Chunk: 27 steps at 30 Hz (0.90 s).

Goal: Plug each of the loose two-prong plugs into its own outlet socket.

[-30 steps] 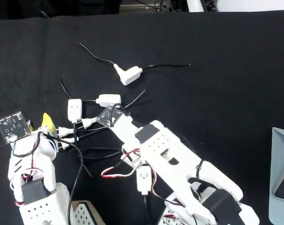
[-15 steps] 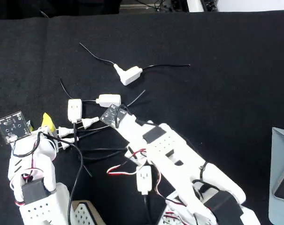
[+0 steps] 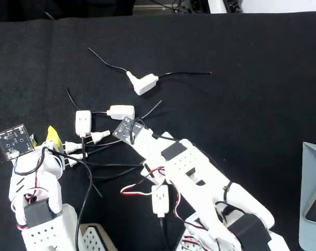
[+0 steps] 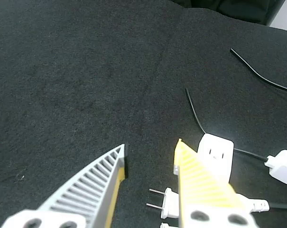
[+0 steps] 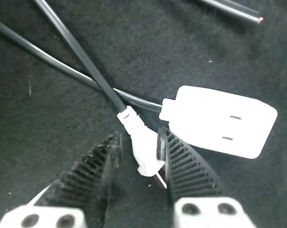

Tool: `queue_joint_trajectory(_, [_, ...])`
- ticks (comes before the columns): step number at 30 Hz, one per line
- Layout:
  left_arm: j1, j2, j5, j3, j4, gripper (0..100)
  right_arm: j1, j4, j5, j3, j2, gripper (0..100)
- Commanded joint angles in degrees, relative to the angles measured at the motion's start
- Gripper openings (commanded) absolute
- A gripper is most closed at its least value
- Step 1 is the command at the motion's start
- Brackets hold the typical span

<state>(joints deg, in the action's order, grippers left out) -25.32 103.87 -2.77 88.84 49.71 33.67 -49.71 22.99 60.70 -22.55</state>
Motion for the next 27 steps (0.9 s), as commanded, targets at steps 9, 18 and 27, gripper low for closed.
queue_joint_trajectory(9, [-0.4, 0.53, -0.09, -0.31, -0.26, 18, -5.1, 1.41, 0.26, -5.41, 10.24, 1.0])
queue_joint_trajectory(18, [-0.22, 0.53, -0.09, -0.31, -0.26, 18, -5.71, -2.46, 0.09, -6.02, 2.51, 1.1])
queue_joint_trajectory(27, [0.04, 0.53, -0.09, -0.31, -0.26, 18, -13.01, -6.86, -0.88, -5.67, -14.9, 1.1])
